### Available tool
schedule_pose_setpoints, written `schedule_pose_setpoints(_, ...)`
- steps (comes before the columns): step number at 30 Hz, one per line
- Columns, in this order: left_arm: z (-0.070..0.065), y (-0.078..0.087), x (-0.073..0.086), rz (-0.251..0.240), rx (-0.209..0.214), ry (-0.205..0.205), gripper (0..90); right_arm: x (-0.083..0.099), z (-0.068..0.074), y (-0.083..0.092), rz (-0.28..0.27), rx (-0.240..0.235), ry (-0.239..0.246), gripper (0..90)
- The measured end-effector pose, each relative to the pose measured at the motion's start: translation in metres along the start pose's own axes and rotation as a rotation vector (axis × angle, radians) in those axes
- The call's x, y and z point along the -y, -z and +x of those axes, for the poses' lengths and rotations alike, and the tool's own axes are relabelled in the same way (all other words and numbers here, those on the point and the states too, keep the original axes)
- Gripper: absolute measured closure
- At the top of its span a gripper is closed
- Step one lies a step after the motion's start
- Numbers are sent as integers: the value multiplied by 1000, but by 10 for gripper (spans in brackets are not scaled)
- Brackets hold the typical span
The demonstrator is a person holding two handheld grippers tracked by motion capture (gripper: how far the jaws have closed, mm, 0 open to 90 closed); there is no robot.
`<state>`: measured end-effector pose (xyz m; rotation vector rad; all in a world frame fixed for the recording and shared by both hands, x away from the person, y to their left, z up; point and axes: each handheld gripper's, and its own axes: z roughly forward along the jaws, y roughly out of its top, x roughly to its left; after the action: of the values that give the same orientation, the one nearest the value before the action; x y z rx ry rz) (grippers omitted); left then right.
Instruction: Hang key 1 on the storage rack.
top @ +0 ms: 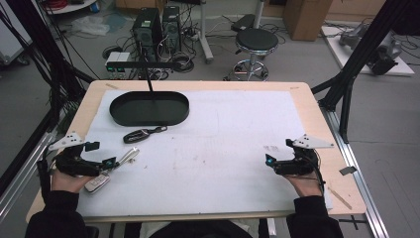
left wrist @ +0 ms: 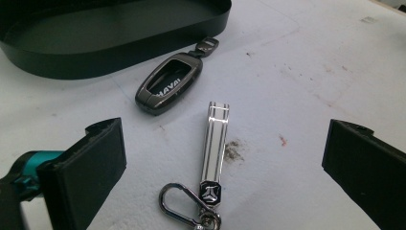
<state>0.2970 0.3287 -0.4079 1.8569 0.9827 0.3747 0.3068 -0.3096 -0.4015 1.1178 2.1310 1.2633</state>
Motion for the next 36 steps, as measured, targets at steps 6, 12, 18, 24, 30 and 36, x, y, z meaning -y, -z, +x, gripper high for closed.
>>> schedule_pose_setpoints(6, -2, 0, 0, 3, 3, -6, 17, 0, 2, -2, 8, 3, 11, 8)
schedule_pose_setpoints(12, -3, -3, 0, 22, 3, -10, 17, 1, 4, -4, 15, -7, 11, 8)
schedule_pose_setpoints(18, -4, -5, 0, 35, 3, -12, 17, 1, 4, -7, 12, -17, 14, 8)
schedule_pose_setpoints(24, -5, -5, -3, 54, -21, -25, 17, 0, 5, -10, 15, -12, 14, 8)
schedule_pose_setpoints(30, -8, -6, -7, 77, -29, -27, 17, -1, 5, -12, 16, -19, 13, 7)
schedule_pose_setpoints(36, -10, -11, -16, 125, -13, -48, 17, -2, 8, -14, 18, -19, 25, 8)
